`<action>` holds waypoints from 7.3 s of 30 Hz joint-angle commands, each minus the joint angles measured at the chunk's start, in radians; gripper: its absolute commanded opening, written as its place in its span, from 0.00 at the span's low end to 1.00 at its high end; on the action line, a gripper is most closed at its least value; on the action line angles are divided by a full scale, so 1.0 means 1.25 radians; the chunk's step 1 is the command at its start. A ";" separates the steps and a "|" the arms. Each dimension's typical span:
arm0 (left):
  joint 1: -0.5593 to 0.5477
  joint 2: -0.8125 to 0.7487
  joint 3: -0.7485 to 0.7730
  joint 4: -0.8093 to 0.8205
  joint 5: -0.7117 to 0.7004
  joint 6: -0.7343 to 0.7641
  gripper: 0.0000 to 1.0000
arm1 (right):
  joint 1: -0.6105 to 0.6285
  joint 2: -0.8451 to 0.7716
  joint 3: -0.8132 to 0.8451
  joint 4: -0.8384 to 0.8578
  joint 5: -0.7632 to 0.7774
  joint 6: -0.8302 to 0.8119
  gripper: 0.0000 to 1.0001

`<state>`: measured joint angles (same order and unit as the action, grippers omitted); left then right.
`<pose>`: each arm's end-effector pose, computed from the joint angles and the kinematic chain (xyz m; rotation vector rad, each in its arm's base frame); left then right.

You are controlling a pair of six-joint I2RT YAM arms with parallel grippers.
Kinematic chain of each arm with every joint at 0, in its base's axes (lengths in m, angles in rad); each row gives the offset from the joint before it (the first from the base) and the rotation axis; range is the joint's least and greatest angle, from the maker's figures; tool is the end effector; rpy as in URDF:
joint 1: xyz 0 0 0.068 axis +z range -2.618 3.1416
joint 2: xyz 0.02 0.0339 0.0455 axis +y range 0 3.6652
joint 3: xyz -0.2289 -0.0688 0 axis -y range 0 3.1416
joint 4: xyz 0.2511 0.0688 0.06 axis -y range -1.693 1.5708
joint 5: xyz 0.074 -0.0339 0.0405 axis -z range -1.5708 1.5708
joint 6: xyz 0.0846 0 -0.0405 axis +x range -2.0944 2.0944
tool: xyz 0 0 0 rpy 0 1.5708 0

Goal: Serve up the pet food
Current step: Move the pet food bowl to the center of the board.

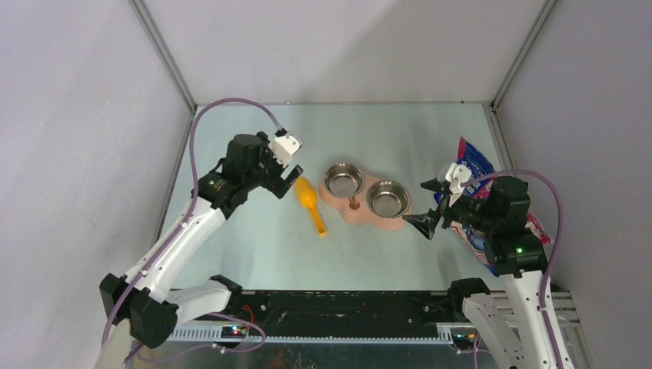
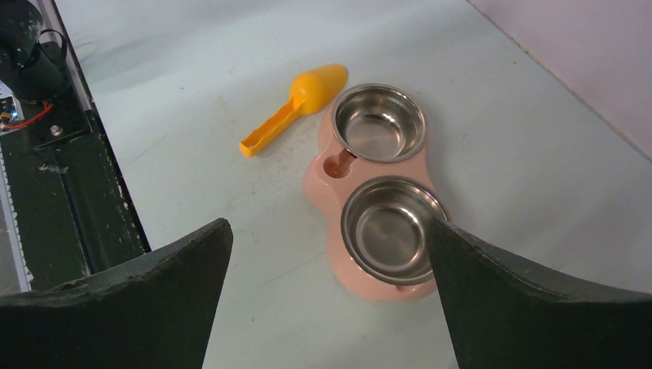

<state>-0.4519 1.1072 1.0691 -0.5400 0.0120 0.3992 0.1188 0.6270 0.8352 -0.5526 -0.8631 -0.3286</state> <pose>0.2727 -0.1335 0.2820 0.8936 1.9546 -0.0436 0.1804 0.0863 0.3149 -0.9434 1.5843 0.6741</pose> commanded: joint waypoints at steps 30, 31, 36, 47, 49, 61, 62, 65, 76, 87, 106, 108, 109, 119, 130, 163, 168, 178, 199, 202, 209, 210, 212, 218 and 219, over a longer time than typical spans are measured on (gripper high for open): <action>-0.080 0.403 0.183 0.175 0.045 -0.051 0.98 | 0.015 0.055 -0.030 0.044 0.046 -0.026 1.00; -0.085 0.415 0.187 0.180 0.036 -0.054 0.98 | 0.016 0.054 -0.031 0.044 0.045 -0.027 1.00; -0.099 0.466 0.209 0.189 -0.030 -0.077 0.98 | 0.017 0.049 -0.032 0.042 0.046 -0.031 1.00; -0.105 0.545 0.261 0.157 -0.039 -0.141 0.98 | 0.023 0.051 -0.037 0.043 0.051 -0.041 1.00; -0.106 0.553 0.267 0.152 -0.036 -0.149 0.98 | 0.022 0.049 -0.037 0.042 0.052 -0.042 1.00; -0.116 0.621 0.286 0.142 -0.075 -0.189 0.93 | 0.020 0.043 -0.040 0.042 0.054 -0.043 1.00; -0.116 0.630 0.289 0.140 -0.078 -0.193 0.92 | 0.020 0.042 -0.040 0.041 0.054 -0.043 1.00; -0.116 0.651 0.306 0.127 -0.084 -0.206 0.86 | 0.018 0.042 -0.040 0.042 0.054 -0.042 1.00; -0.116 0.720 0.363 0.073 -0.089 -0.246 0.60 | 0.014 0.042 -0.040 0.042 0.054 -0.043 1.00; -0.116 0.796 0.436 -0.004 -0.172 -0.301 0.31 | 0.005 0.039 -0.040 0.042 0.050 -0.040 1.00; 0.107 0.923 0.635 -0.133 -0.171 -0.459 0.00 | 0.020 0.050 -0.044 0.046 0.059 -0.044 1.00; 0.136 0.925 0.649 -0.140 -0.151 -0.478 0.00 | 0.024 0.051 -0.044 0.045 0.060 -0.045 1.00; 0.154 0.930 0.664 -0.149 -0.141 -0.482 0.00 | 0.026 0.052 -0.044 0.046 0.061 -0.045 1.00; 0.260 0.957 0.741 -0.204 -0.048 -0.521 0.06 | 0.034 0.054 -0.044 0.046 0.065 -0.046 1.00; 0.357 0.973 0.803 -0.232 0.004 -0.520 0.08 | 0.030 0.060 -0.044 0.051 0.065 -0.035 1.00; 0.369 0.615 0.444 -0.114 0.118 -0.401 0.90 | 0.006 0.036 -0.044 0.053 0.040 -0.021 1.00; 0.334 0.603 0.357 -0.093 0.118 -0.368 0.87 | 0.003 0.033 -0.044 0.054 0.036 -0.019 1.00; 0.295 0.706 0.429 -0.096 0.026 -0.401 0.80 | 0.001 0.034 -0.044 0.052 0.033 -0.019 1.00; 0.268 0.774 0.585 -0.121 0.010 -0.414 0.78 | 0.001 0.036 -0.044 0.050 0.034 -0.022 1.00; 0.268 0.751 0.574 -0.120 0.007 -0.414 0.78 | 0.002 0.037 -0.044 0.051 0.038 -0.024 1.00; 0.256 0.729 0.510 -0.095 0.028 -0.410 0.67 | 0.004 0.037 -0.044 0.050 0.040 -0.025 1.00; 0.254 0.741 0.510 -0.095 0.026 -0.412 0.65 | 0.004 0.037 -0.044 0.050 0.039 -0.025 1.00; 0.253 0.762 0.511 -0.091 0.023 -0.418 0.59 | 0.004 0.037 -0.044 0.050 0.038 -0.024 1.00; 0.240 0.821 0.562 -0.098 0.008 -0.429 0.57 | 0.008 0.041 -0.044 0.049 0.041 -0.028 1.00; 0.239 0.825 0.568 -0.099 0.000 -0.429 0.57 | 0.010 0.041 -0.044 0.048 0.042 -0.030 1.00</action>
<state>-0.1379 2.1052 1.7199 -0.6792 0.0319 -0.1169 0.1234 0.6769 0.7803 -0.5213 -0.8078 -0.3664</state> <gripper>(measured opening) 0.567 0.997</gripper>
